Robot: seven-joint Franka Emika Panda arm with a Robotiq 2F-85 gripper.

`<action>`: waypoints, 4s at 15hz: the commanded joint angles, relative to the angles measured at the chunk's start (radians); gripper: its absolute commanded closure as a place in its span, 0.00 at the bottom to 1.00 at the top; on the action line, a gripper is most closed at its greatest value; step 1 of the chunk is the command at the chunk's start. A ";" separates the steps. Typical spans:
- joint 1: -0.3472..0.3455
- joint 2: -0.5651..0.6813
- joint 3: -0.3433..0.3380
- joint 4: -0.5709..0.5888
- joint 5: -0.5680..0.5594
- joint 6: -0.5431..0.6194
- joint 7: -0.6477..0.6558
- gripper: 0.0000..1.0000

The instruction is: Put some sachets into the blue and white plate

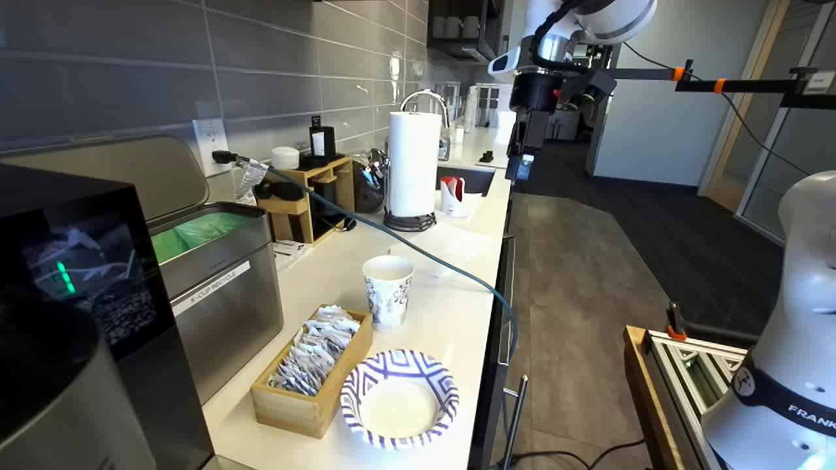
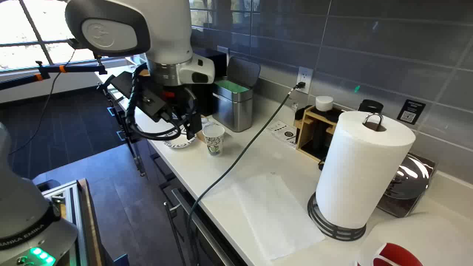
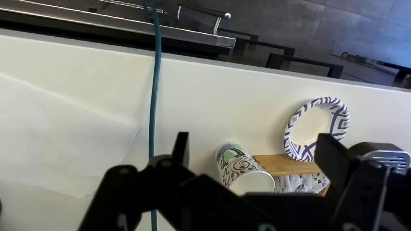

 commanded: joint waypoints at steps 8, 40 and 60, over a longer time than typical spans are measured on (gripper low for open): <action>-0.041 0.009 0.036 0.002 0.019 -0.004 -0.016 0.00; 0.086 0.403 0.538 0.137 -0.098 0.450 0.851 0.00; 0.142 0.676 0.492 0.342 -0.304 0.423 1.138 0.00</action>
